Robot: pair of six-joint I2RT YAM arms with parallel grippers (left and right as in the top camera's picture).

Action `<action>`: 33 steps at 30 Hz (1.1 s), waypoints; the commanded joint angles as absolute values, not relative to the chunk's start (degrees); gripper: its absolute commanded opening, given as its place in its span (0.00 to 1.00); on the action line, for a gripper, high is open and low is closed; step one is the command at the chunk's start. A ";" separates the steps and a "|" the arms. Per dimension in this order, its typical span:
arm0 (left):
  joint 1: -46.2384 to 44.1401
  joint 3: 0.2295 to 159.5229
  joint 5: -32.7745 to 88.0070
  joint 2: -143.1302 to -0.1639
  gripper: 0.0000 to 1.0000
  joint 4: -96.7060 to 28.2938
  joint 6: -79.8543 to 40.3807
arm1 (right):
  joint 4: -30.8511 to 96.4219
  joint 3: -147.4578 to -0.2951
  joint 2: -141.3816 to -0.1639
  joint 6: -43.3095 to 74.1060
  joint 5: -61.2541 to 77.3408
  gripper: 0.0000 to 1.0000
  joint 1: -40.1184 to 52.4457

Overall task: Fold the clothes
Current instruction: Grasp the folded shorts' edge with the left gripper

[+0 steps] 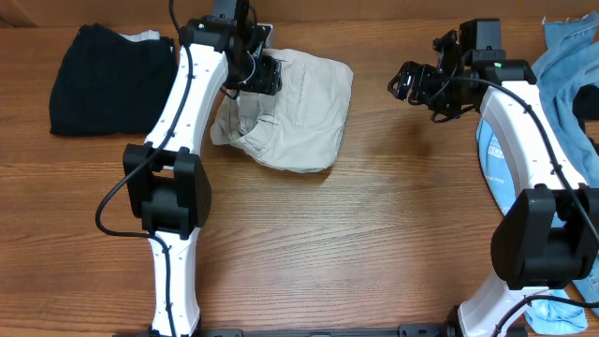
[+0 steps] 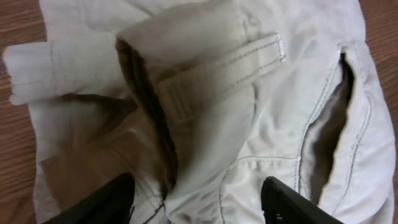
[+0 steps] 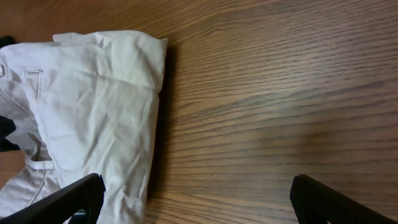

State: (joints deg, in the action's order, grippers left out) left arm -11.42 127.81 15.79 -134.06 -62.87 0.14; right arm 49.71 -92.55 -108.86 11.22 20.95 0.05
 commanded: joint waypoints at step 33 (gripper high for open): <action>0.12 107.74 1.08 -127.24 0.68 -60.62 1.04 | 51.53 -92.62 -106.89 6.98 19.07 1.00 0.25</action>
